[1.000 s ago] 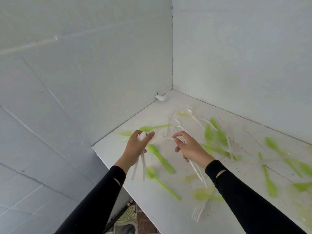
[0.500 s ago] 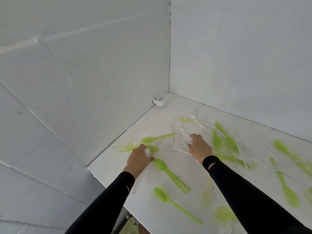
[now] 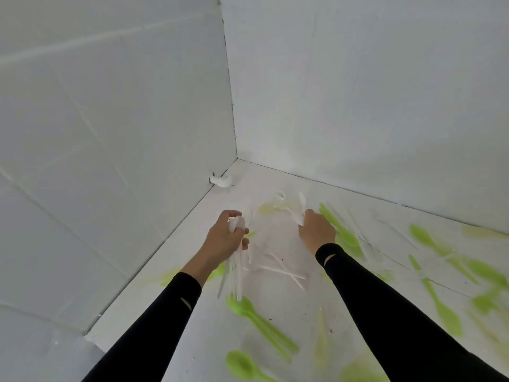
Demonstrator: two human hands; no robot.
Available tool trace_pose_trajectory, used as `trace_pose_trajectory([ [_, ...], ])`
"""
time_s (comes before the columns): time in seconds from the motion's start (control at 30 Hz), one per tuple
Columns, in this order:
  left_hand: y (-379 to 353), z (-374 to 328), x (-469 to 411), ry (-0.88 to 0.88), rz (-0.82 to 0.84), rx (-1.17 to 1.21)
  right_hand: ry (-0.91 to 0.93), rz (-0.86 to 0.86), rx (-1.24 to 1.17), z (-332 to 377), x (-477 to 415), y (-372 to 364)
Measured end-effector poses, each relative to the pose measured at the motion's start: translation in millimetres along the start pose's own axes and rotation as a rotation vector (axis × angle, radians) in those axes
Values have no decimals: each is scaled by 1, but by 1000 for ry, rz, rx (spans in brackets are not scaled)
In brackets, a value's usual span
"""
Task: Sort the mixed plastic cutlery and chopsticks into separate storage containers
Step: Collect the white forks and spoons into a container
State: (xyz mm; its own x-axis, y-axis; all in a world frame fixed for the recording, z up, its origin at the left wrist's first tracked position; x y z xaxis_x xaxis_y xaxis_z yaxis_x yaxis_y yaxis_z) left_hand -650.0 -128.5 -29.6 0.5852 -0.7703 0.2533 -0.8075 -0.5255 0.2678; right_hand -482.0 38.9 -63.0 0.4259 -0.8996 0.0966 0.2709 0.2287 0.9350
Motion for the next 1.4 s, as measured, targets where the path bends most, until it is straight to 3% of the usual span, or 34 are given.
trace_pose_trajectory([
  [0.37, -30, 3, -42, 20, 72, 29, 0, 22, -30, -22, -25, -2],
  [0.73, -71, -19, -20, -18, 100, 130, -140, -36, 149, -91, 21, 79],
  [0.8, -82, -23, -12, -50, 107, 100, -177, -84, -1, -115, 37, 93],
  [0.87, -98, -28, -2, -48, 122, 138, -158, -63, -348, -129, 61, 104],
  [0.93, -119, -33, 11, -15, 161, 272, -98, 74, -696, -128, 94, 113],
  [1.0, -147, -41, 27, 14, 240, 425, -50, 200, -854, -126, 127, 119],
  [1.2, -224, -63, 78, -31, 412, 370, -39, 223, -855, -167, 185, 130],
  [1.4, -316, -72, 144, -25, 566, 365, -233, -71, -923, -256, 248, 164],
])
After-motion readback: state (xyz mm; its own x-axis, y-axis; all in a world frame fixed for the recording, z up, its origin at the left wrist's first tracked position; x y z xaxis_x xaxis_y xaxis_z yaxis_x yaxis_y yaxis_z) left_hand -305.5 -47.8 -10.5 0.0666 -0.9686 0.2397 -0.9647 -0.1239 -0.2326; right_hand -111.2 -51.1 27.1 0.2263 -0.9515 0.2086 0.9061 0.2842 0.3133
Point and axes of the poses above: each hand's wrist, its own x-axis away from the middle knuckle, its own y-axis out of the back of the hand, z = x × y, the point moved 6 cm from there along -x, towards the middle knuckle, and after that the axes turned 2 degrees about y, right-handed, at the moved point
